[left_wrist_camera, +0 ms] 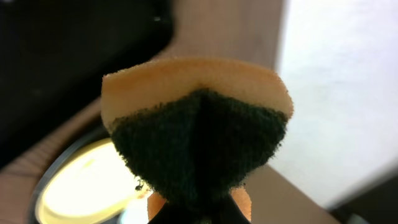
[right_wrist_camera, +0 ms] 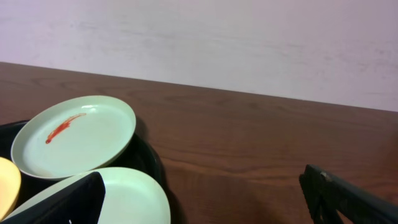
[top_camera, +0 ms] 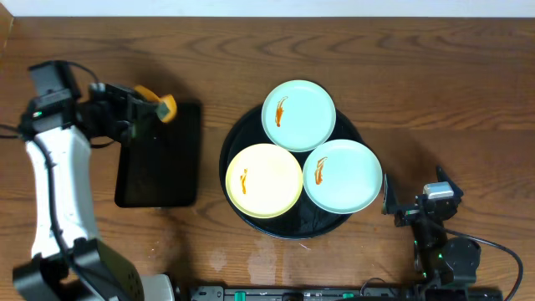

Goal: Clean dirty plates on tray and stack at the side
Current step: 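Carry the sponge with the left gripper toward the cream plate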

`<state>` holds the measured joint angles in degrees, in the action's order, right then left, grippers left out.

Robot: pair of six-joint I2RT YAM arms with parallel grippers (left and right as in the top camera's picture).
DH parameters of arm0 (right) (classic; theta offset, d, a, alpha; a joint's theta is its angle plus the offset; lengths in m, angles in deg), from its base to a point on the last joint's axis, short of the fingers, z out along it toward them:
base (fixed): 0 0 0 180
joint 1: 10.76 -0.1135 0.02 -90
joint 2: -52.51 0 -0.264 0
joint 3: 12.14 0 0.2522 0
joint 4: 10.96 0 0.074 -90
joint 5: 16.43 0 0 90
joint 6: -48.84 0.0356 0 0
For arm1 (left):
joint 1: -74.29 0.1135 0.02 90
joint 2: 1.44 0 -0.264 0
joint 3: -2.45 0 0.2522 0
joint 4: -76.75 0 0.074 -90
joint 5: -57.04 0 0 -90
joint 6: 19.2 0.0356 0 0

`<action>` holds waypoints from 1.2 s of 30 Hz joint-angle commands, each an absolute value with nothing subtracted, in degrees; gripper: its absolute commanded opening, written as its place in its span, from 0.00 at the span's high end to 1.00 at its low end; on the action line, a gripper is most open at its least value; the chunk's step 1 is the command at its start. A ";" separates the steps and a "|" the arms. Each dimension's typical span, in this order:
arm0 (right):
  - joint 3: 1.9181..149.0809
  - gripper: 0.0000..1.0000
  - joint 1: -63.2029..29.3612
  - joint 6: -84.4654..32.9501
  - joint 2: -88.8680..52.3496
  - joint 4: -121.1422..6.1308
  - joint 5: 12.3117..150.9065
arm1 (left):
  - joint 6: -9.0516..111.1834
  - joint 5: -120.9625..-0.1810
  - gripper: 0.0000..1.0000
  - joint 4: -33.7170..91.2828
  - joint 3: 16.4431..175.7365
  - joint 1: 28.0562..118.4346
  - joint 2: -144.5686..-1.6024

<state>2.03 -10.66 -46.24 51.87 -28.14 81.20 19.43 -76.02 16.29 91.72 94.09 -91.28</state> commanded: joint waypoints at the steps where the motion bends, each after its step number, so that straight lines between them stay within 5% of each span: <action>1: 1.96 0.01 -10.09 -46.81 52.13 -28.38 80.92 | 22.12 -71.72 0.93 15.77 88.13 91.75 -97.51; 6: 1.96 0.01 -10.09 -46.81 52.13 -28.38 80.92 | 20.15 -93.99 0.93 17.23 89.40 94.52 -102.01; 11: 1.96 0.01 -10.09 -46.81 52.13 -28.38 80.92 | 17.81 -103.76 0.93 17.17 96.44 98.48 -97.88; 16: 1.96 0.01 -10.09 -46.81 52.13 -28.38 80.92 | 12.91 -100.09 0.92 18.35 98.43 100.23 -91.96; 24: 1.96 0.01 -10.09 -46.81 52.13 -28.38 80.92 | 25.81 -72.99 0.93 9.08 90.98 97.19 -97.60; 36: 1.96 0.01 -10.09 -46.81 52.13 -28.38 80.92 | 33.31 -72.61 0.92 3.07 110.62 95.97 -86.95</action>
